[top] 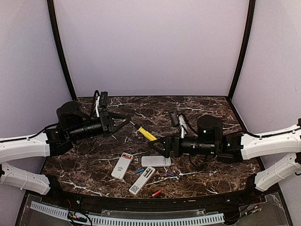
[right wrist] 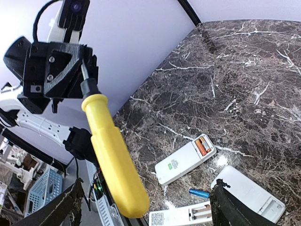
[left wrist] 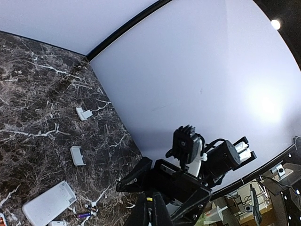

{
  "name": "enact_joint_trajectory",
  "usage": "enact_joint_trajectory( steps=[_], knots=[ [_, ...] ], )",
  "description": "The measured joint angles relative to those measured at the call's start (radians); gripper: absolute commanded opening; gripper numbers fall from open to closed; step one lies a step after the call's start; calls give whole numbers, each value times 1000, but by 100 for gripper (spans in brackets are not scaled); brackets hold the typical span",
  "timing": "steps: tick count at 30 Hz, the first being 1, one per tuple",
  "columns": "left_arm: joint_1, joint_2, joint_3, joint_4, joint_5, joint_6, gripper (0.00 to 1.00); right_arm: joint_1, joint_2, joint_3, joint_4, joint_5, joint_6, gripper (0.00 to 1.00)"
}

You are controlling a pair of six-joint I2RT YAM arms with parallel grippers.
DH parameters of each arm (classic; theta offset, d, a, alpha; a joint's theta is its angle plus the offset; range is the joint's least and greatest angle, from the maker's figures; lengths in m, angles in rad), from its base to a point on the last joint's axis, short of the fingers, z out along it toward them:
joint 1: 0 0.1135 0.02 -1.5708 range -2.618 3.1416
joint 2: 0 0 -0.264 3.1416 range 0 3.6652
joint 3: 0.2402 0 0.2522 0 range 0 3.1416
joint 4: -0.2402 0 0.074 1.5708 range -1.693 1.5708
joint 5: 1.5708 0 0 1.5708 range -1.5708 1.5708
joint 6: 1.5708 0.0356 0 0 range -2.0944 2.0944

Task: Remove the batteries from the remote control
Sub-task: Pass from the left arm to the right

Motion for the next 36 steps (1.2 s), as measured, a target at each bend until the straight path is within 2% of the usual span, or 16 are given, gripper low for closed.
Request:
enact_joint_trajectory(
  steps=[9, 13, 21, 25, 36],
  knots=[
    [8, -4, -40, 189, 48, -3, 0, -44, -2, -46, 280, -93, 110, 90],
    [8, -10, -42, 231, 67, -2, 0, -44, 16, -46, 356, -117, 137, 85],
    [9, -12, -43, 269, 80, -2, 0, -44, 53, -45, 448, -161, 185, 62],
    [9, -23, -50, 275, 79, 0, 0, -44, 68, -39, 460, -185, 191, 47],
    [9, -27, -57, 275, 77, 15, 0, -43, 80, -27, 471, -204, 187, 24]
  ],
)
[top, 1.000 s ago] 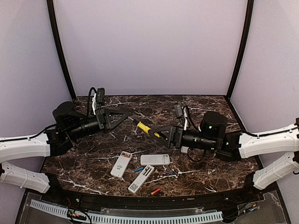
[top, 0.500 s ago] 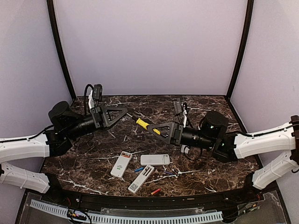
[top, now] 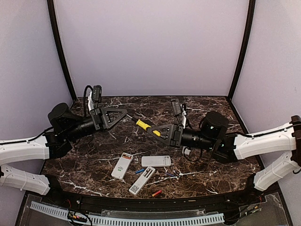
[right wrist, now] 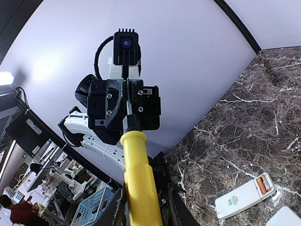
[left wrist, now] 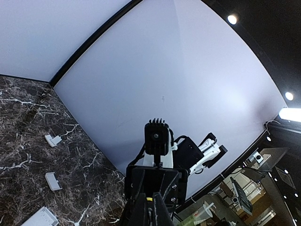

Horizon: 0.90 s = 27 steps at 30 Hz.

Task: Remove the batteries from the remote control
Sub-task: Pass from the left arm to the right, then adjust the remote control without the battery cover at the center of the board.

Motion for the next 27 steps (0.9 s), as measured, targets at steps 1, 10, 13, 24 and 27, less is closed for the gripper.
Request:
enact_joint_trajectory(
  steps=[1, 10, 13, 24, 27],
  knots=[
    [0, 0, 0, 0, 0, 1, 0, 0, 0, 1, 1, 0, 0, 21],
    [5, -18, -6, -20, -2, -2, 26, 7, -2, 2, 20, -16, -23, 0],
    [5, -35, -6, -72, -13, 26, 52, 8, -6, 2, -2, 12, -23, 0],
    [21, -150, 8, -576, -180, 87, 80, -21, -111, 6, -278, 184, -174, 0],
    [40, -148, 8, -709, -220, 75, 81, -35, -123, 42, -376, 211, -238, 0]
  ],
)
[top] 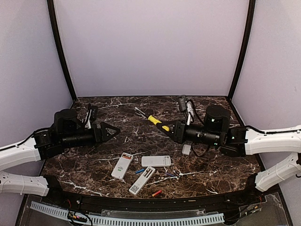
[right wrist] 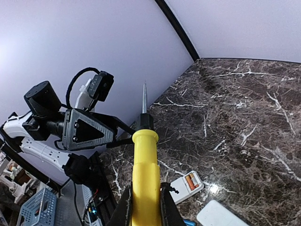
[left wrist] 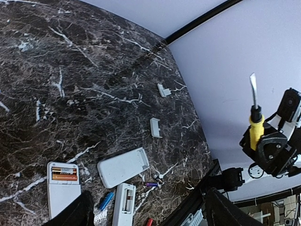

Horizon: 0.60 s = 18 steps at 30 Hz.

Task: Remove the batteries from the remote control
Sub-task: Adjust the remote control without the battery cover at the center of the board.

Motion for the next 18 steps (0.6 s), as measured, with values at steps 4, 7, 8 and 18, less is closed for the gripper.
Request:
enact_joint_trajectory(
  steps=[4, 7, 8, 18],
  knots=[
    [48, 6, -25, -80, -12, -26, 83, -6, -10, 38, -72, 16, -57, 0],
    [89, 29, -42, -112, -13, -33, 84, -6, -19, 38, -96, 19, -68, 0],
    [101, 42, -42, -124, -14, -33, 84, -6, -23, 38, -106, 20, -68, 0],
    [173, 204, -42, -130, 8, 14, 85, -6, -53, 20, -154, 44, -63, 0]
  ],
)
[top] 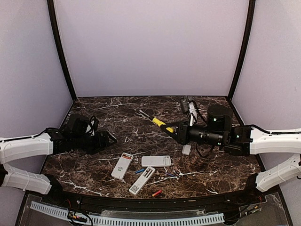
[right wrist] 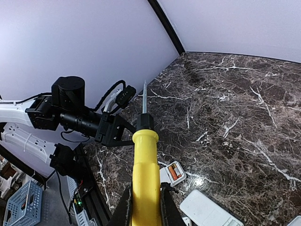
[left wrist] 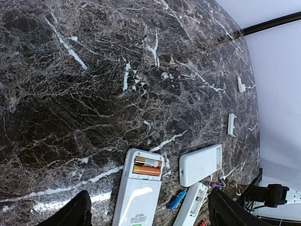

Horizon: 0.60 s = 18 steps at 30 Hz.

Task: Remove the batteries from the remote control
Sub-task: Adjust the remote control without the battery cover at the center of the board.

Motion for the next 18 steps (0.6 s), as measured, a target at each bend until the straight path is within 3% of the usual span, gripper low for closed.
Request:
enact_joint_trajectory(
  steps=[8, 18],
  knots=[
    [10, 182, 9, 49, 34, 55, 84, 0, 0, 0, -31, 2, 0, 0],
    [10, 288, 66, 114, 58, 114, 80, 0, -3, 0, -58, 3, 1, 0]
  ],
)
